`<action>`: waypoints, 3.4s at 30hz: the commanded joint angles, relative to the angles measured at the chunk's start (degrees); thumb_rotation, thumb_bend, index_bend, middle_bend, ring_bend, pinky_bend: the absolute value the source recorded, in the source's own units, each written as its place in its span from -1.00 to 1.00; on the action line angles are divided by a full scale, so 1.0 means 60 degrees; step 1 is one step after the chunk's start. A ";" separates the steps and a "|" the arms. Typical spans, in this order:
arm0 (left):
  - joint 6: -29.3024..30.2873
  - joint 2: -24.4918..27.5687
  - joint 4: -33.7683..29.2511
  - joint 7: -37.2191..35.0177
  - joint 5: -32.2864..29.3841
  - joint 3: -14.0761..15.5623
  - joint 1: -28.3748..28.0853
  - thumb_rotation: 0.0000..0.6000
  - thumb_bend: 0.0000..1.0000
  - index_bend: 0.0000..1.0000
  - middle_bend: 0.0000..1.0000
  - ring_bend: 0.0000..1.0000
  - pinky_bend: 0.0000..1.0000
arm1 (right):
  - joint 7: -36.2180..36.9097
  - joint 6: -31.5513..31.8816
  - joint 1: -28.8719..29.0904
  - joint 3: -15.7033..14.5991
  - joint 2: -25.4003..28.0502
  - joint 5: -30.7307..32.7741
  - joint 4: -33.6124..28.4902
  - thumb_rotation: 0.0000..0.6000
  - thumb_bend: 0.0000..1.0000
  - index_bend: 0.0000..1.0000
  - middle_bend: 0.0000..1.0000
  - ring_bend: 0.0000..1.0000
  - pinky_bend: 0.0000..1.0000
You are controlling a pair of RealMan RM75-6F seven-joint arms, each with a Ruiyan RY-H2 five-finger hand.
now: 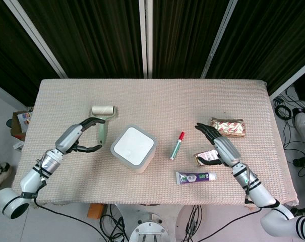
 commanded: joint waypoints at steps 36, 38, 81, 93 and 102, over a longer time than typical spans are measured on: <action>0.4175 -0.1294 0.0948 0.6204 0.3620 0.1169 0.1838 0.49 -0.66 -0.64 -0.51 -0.76 -0.58 | -0.0656 0.0742 -0.2148 -0.1158 -0.0393 0.0599 0.3445 1.00 -0.52 -1.00 -1.00 -1.00 -1.00; 0.3956 -0.1437 0.0905 0.6222 0.3686 0.1187 0.1702 0.48 -0.65 -0.65 -0.51 -0.76 -0.58 | -0.0446 0.0711 -0.2169 -0.1149 -0.0553 0.0559 0.3644 1.00 -0.51 -1.00 -1.00 -1.00 -1.00; 0.4980 -0.1404 0.0455 0.7617 0.3374 0.0303 0.1472 0.39 -0.52 -0.81 -0.79 -0.80 -0.58 | 0.0702 0.1138 -0.2437 -0.0821 -0.0776 0.0231 0.4173 1.00 -0.33 -1.00 -1.00 -1.00 -1.00; 0.5020 -0.0321 0.1619 0.6310 0.0503 0.1044 0.3773 0.14 -0.61 -0.82 -0.78 -0.82 -0.59 | -0.0586 0.1789 -0.3051 -0.0921 -0.0670 0.0264 0.4199 1.00 -0.35 -1.00 -1.00 -1.00 -1.00; 0.5063 -0.0506 0.2084 0.6408 0.0096 0.1451 0.4833 -0.07 -0.82 -0.77 -0.76 -0.84 -0.59 | -0.3538 0.3672 -0.4368 -0.0614 -0.1293 0.0711 0.4204 1.00 -0.40 -1.00 -1.00 -1.00 -1.00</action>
